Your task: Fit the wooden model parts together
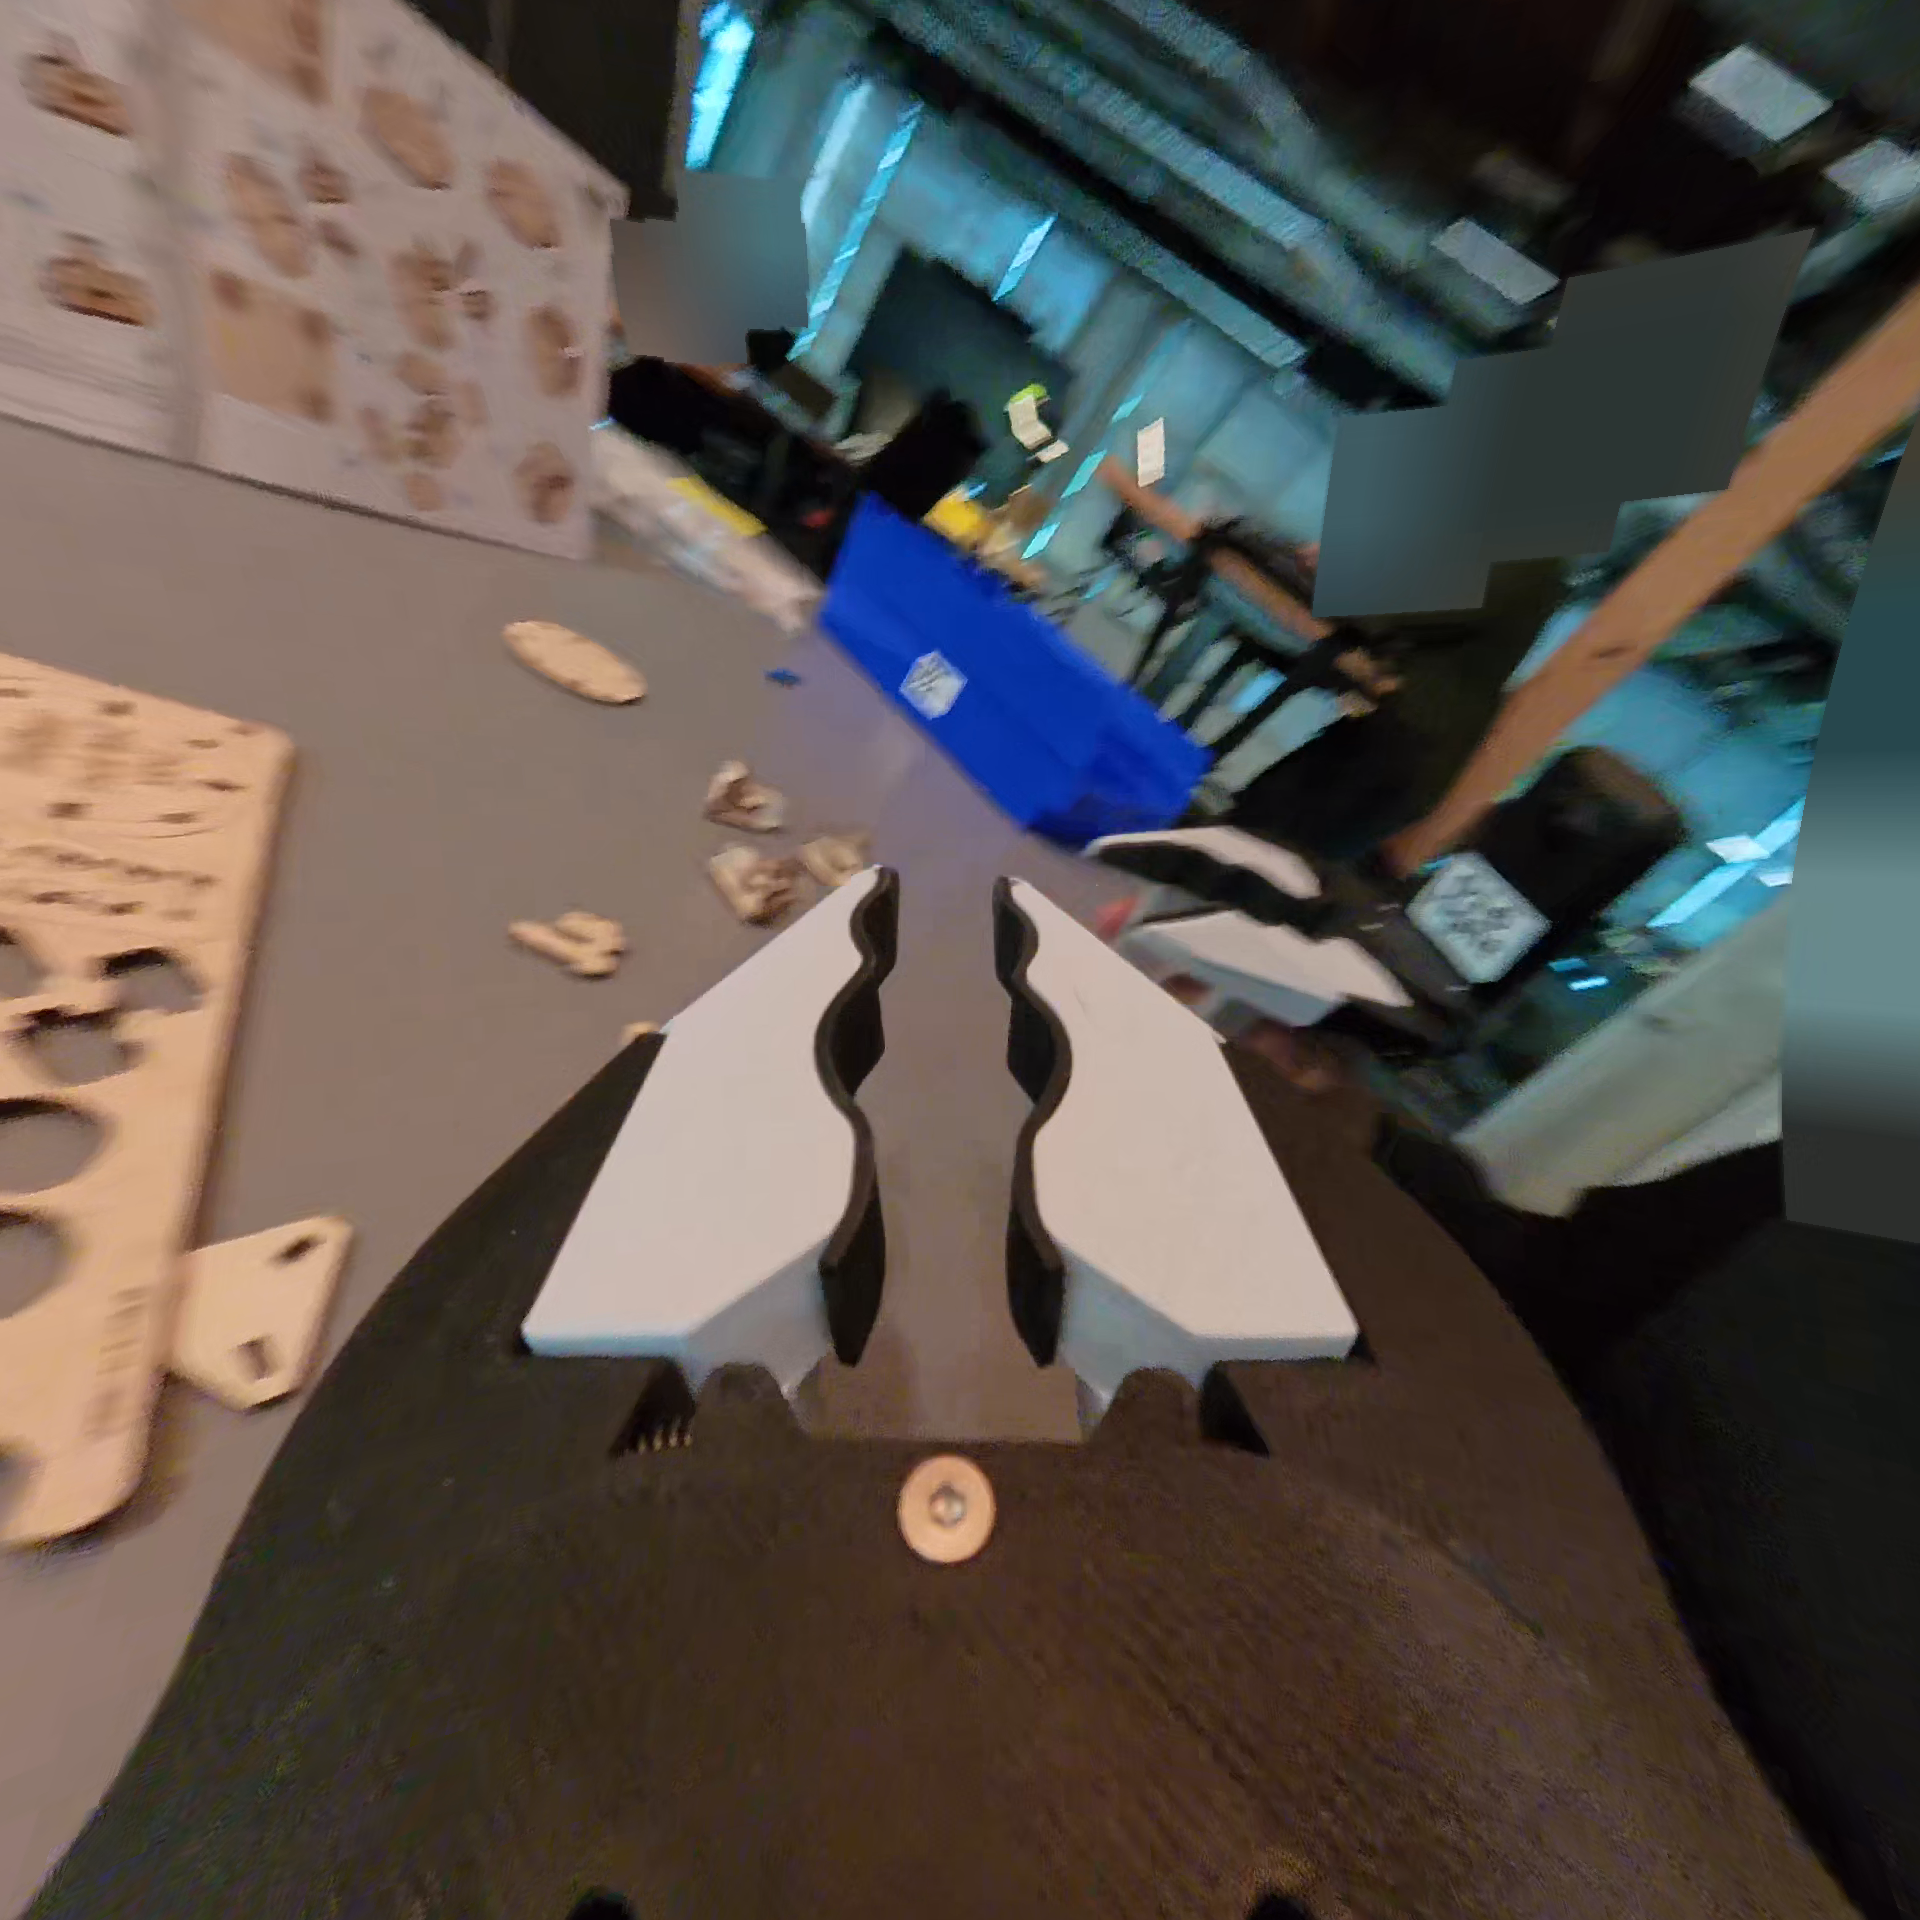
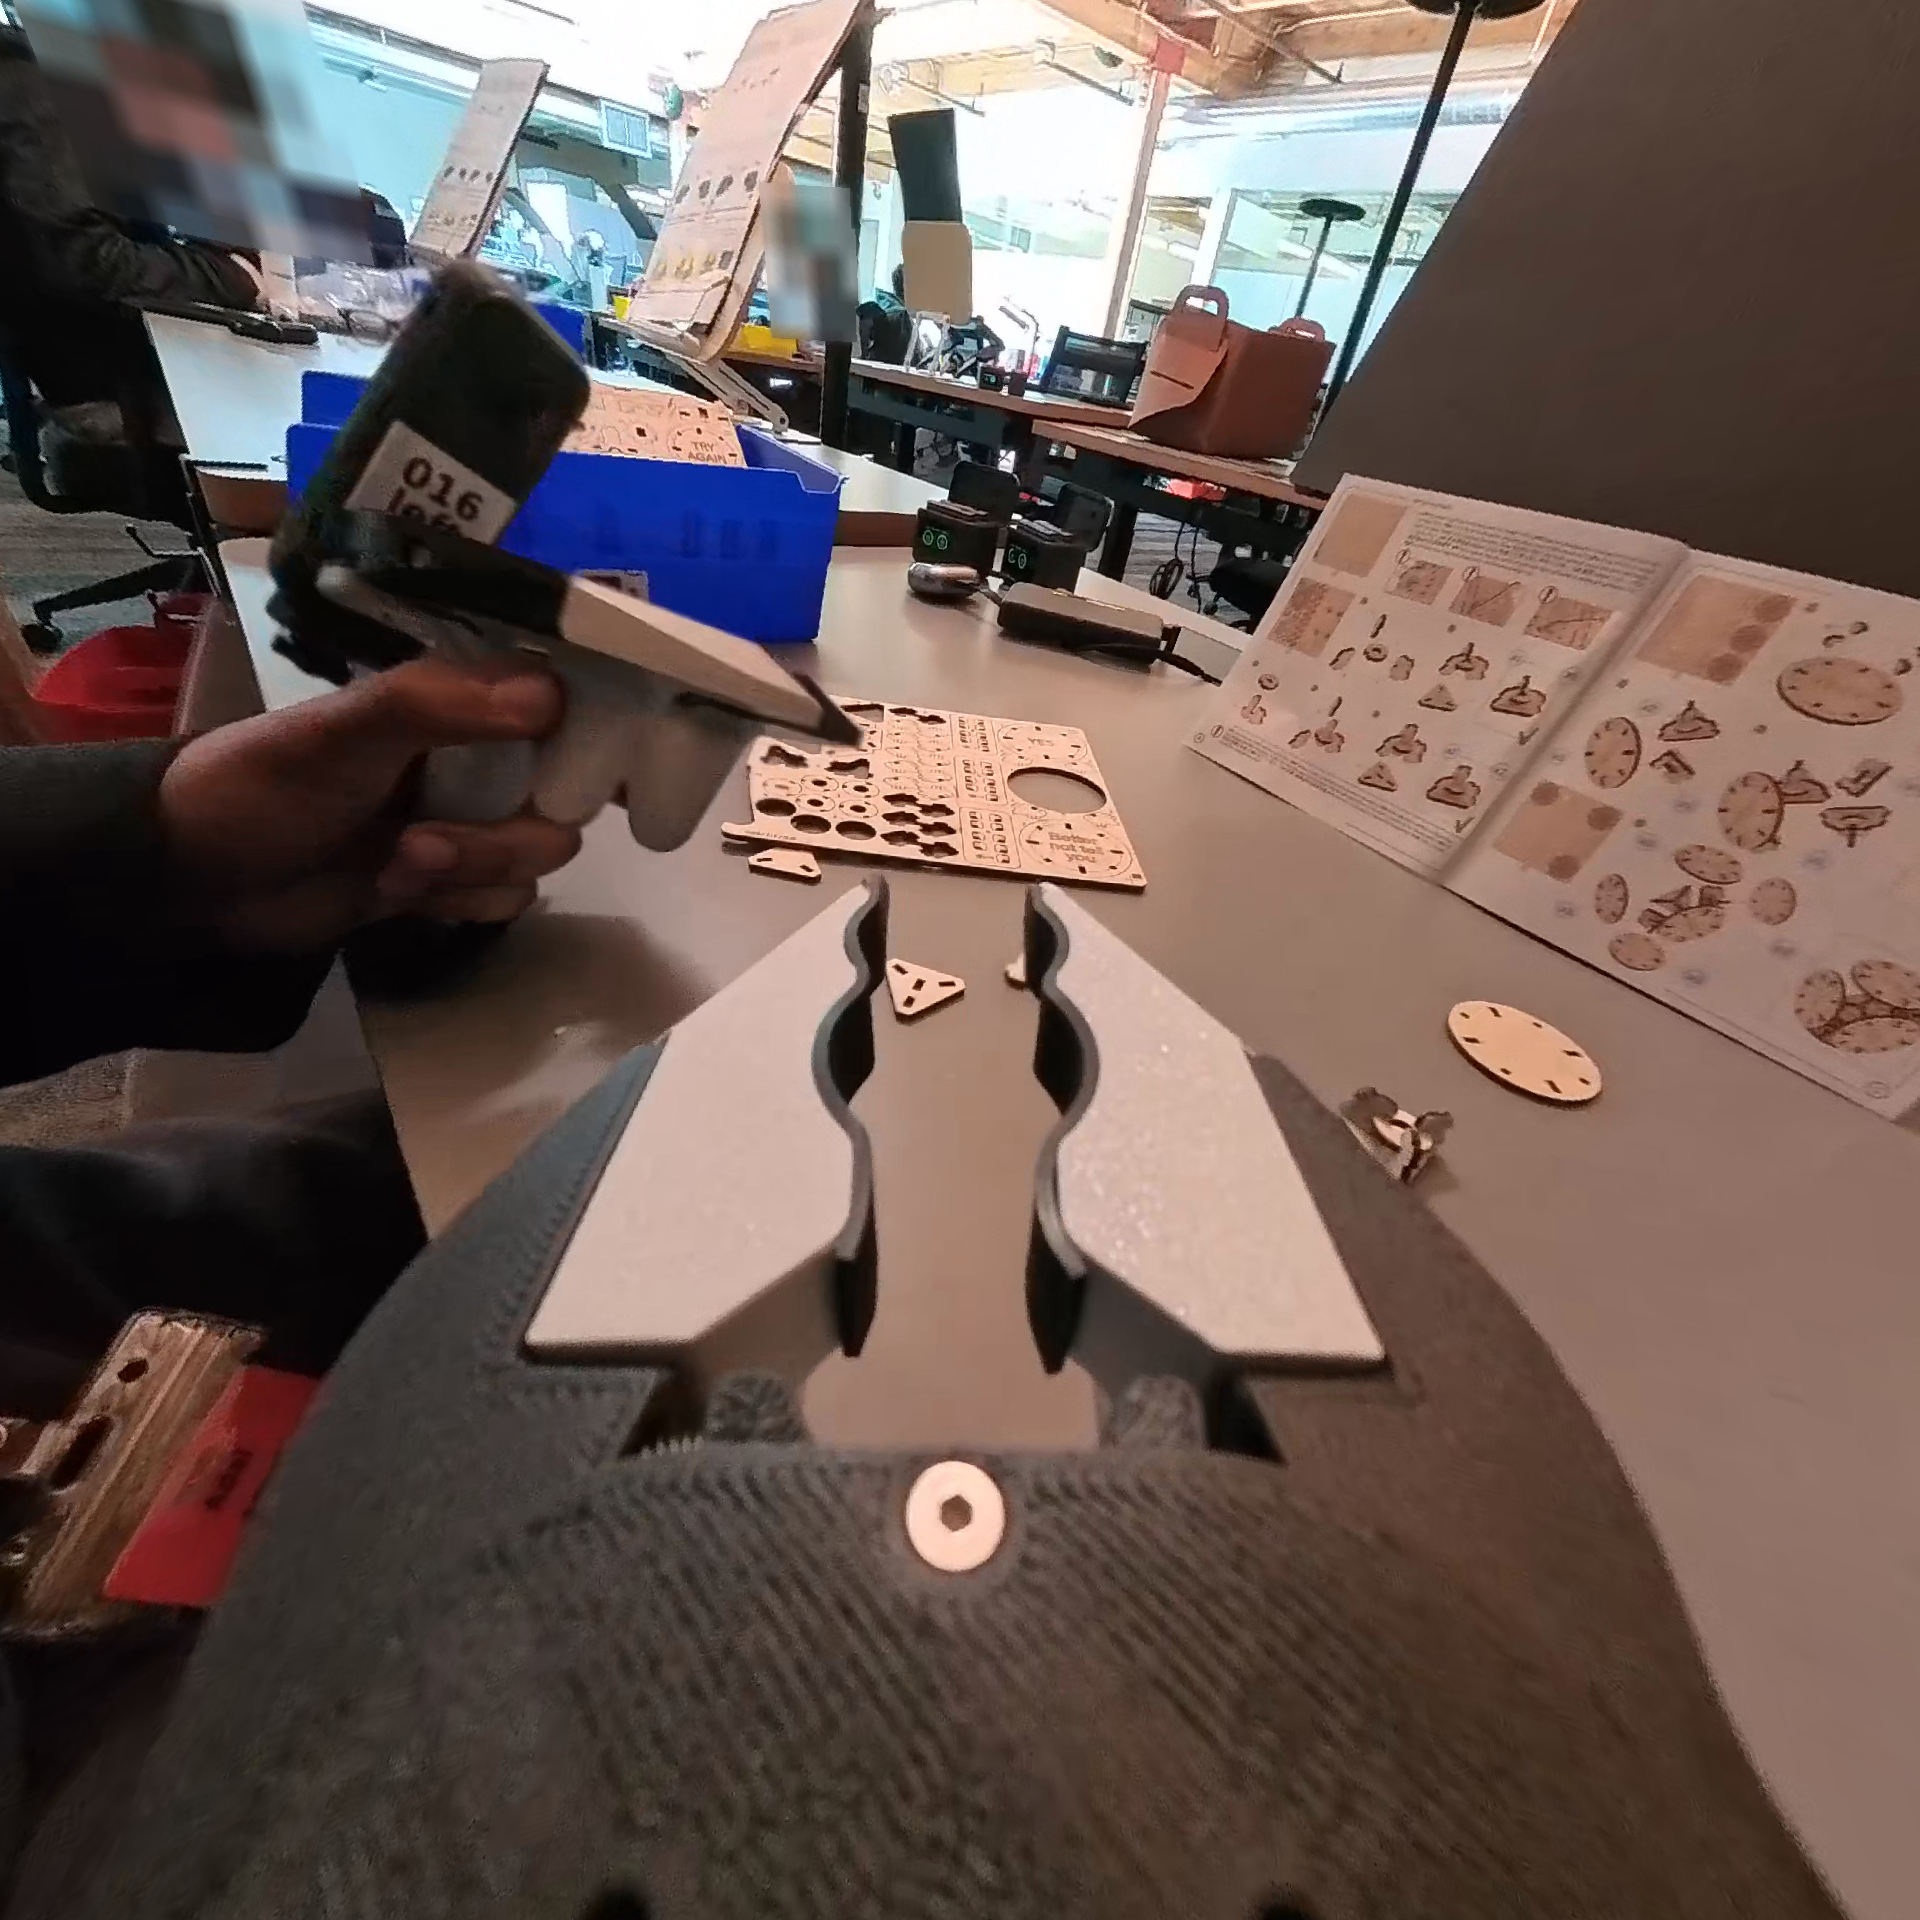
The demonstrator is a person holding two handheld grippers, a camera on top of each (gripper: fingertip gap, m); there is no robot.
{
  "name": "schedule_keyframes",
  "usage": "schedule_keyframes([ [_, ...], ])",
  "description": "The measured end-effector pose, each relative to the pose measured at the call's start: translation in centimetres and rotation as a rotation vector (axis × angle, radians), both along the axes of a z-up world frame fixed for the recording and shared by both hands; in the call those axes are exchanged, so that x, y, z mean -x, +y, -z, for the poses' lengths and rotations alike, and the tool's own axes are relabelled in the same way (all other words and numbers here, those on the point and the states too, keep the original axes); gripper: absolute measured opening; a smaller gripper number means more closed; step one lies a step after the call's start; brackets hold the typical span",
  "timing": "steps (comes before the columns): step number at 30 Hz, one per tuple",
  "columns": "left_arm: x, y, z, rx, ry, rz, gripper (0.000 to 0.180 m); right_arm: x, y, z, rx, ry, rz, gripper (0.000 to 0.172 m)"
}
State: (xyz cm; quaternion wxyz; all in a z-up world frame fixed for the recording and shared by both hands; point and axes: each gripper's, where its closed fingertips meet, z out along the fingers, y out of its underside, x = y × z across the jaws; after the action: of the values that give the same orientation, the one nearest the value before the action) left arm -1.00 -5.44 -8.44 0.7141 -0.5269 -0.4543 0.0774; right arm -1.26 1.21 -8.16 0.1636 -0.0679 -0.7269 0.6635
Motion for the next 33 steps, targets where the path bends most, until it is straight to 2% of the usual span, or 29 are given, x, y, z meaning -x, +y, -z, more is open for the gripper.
schedule_keyframes([
  [5, 2.7, -0.7, 3.4, 0.362, -0.165, -0.078, 0.027, 0.3, 0.3, -0.2, 0.028, -0.034, 0.0, 0.022],
  [9, 5.3, -0.3, 5.9, 0.571, -0.261, -0.071, 0.037, 0.5, 0.6, -0.6, 0.062, -0.055, -0.004, 0.018],
  [15, 8.2, -0.4, 9.5, 0.767, -0.39, -0.073, 0.038, 0.1, 1.0, -1.1, 0.098, -0.011, 0.005, 0.012],
  [16, 8.3, -0.4, 9.6, 0.781, -0.389, -0.077, 0.036, 0.0, 1.1, -1.3, 0.108, -0.003, 0.007, 0.01],
  [18, 8.3, -0.3, 9.7, 0.8, -0.386, -0.064, 0.019, -0.1, 1.3, -1.5, 0.122, 0.008, 0.007, 0.008],
  [20, 8.1, -0.1, 9.7, 0.796, -0.38, -0.05, 0.015, -0.1, 1.4, -1.5, 0.128, 0.006, 0.006, 0.008],
  [24, 7.3, 0.3, 8.5, 0.786, -0.293, -0.026, 0.015, 0.2, 1.4, -1.5, 0.132, -0.013, 0.008, 0.009],
  [28, 4.9, 2.8, 5.1, 0.713, -0.082, 0.093, 0.015, 0.7, 1.4, -1.3, 0.122, -0.046, 0.029, 0.011],
  [30, 2.9, 4.2, 3.3, 0.713, 0.059, 0.159, 0.015, 1.3, 1.3, -0.7, 0.097, -0.135, 0.038, 0.012],
  [33, 0.8, 5.2, 1.7, 0.797, 0.236, 0.166, 0.015, 1.4, 0.9, 0.5, 0.085, -0.383, -0.034, 0.024],
])
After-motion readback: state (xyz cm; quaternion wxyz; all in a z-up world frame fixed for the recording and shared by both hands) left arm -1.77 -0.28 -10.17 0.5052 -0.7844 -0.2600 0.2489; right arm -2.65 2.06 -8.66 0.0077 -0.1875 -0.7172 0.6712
